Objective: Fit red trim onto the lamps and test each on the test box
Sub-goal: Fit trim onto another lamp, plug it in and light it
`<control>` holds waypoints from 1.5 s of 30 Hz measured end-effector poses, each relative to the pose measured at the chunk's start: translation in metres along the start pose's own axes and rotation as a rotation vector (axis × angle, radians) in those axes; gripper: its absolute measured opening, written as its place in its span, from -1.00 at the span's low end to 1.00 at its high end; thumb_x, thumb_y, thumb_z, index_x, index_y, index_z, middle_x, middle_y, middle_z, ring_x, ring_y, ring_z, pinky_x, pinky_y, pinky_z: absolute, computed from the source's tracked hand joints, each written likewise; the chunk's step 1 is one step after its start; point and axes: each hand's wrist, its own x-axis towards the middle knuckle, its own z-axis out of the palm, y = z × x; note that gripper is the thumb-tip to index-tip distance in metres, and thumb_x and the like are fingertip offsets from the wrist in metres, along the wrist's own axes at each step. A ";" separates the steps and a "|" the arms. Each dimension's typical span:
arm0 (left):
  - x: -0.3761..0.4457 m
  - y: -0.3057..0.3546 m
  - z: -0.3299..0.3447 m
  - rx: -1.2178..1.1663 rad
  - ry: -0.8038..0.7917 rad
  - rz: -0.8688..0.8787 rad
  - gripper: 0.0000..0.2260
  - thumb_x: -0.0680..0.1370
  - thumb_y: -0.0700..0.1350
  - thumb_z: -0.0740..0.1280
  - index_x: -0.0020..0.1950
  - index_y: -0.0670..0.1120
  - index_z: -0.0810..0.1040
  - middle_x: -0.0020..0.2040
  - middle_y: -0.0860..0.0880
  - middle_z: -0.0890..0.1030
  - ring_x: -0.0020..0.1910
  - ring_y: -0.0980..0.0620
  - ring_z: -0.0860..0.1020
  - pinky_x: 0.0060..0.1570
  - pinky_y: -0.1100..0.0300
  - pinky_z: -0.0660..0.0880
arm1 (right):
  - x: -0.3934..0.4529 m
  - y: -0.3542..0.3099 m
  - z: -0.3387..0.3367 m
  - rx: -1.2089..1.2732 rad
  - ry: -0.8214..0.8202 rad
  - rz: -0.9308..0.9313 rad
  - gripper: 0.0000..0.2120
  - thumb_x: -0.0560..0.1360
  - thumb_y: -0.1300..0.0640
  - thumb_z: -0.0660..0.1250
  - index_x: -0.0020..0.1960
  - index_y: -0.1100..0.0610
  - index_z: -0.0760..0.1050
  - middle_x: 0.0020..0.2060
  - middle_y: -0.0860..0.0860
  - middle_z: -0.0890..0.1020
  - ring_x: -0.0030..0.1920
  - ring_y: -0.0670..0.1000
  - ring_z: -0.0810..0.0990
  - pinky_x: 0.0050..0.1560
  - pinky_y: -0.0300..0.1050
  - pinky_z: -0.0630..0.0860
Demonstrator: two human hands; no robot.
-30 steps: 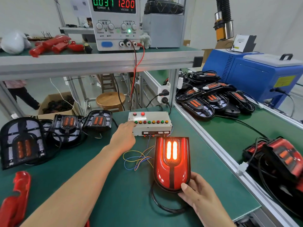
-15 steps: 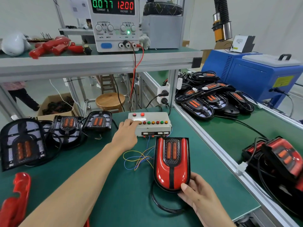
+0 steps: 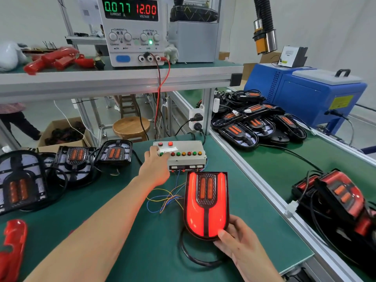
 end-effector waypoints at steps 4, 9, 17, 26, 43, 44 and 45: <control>-0.002 -0.004 0.006 -0.021 0.006 -0.011 -0.33 0.52 -0.24 0.31 0.60 0.07 0.24 0.46 -0.12 0.15 0.43 -0.18 0.15 0.24 -0.06 0.47 | -0.002 0.000 0.000 -0.007 -0.019 -0.007 -0.70 0.61 0.39 0.29 0.31 0.18 0.45 0.12 0.09 0.72 0.20 0.08 0.69 0.21 0.01 0.60; 0.000 -0.005 0.009 -0.019 0.035 -0.006 -0.32 0.52 -0.27 0.31 0.60 0.11 0.24 0.43 -0.10 0.18 0.41 -0.14 0.16 0.16 -0.02 0.49 | 0.002 0.002 -0.001 0.048 -0.011 -0.013 -0.70 0.58 0.44 0.29 0.27 0.23 0.45 -0.02 0.10 0.73 -0.02 0.03 0.72 0.04 -0.07 0.66; 0.002 -0.007 0.005 -0.023 0.003 0.005 -0.32 0.52 -0.28 0.28 0.60 0.11 0.25 0.41 -0.09 0.16 0.41 -0.15 0.15 0.22 -0.03 0.45 | 0.002 0.005 -0.001 0.070 -0.024 -0.041 -0.69 0.59 0.46 0.26 0.30 0.25 0.45 0.09 0.21 0.71 0.10 0.12 0.71 0.11 -0.02 0.66; -0.002 -0.006 0.002 -0.018 -0.018 0.006 -0.31 0.53 -0.27 0.28 0.62 0.11 0.22 0.42 -0.11 0.16 0.42 -0.16 0.15 0.26 -0.04 0.43 | 0.003 0.008 -0.004 0.071 -0.036 -0.052 -0.66 0.58 0.47 0.27 0.32 0.25 0.44 0.14 0.25 0.68 0.18 0.20 0.68 0.24 0.12 0.61; -0.007 0.015 0.013 -0.017 0.109 0.211 -0.42 0.58 -0.23 0.25 0.60 0.07 0.29 0.31 -0.07 0.39 0.30 -0.11 0.35 0.37 -0.04 0.35 | 0.004 0.007 -0.010 0.003 -0.085 -0.039 -0.67 0.60 0.36 0.30 0.34 0.18 0.44 0.18 0.15 0.69 0.23 0.12 0.67 0.16 -0.04 0.64; -0.005 0.019 0.014 -0.006 0.091 0.212 -0.42 0.59 -0.20 0.24 0.60 0.09 0.27 0.32 -0.06 0.39 0.31 -0.11 0.34 0.39 -0.04 0.31 | 0.003 0.007 -0.010 -0.001 -0.094 -0.042 -0.67 0.61 0.34 0.31 0.35 0.17 0.44 0.20 0.14 0.69 0.25 0.12 0.66 0.19 -0.03 0.63; -0.002 0.022 0.014 0.030 0.085 0.213 -0.42 0.60 -0.18 0.24 0.61 0.12 0.25 0.34 -0.06 0.39 0.32 -0.11 0.33 0.39 -0.05 0.28 | 0.003 0.008 -0.010 -0.001 -0.101 -0.046 -0.66 0.61 0.31 0.34 0.36 0.16 0.44 0.21 0.14 0.68 0.27 0.12 0.65 0.22 -0.01 0.61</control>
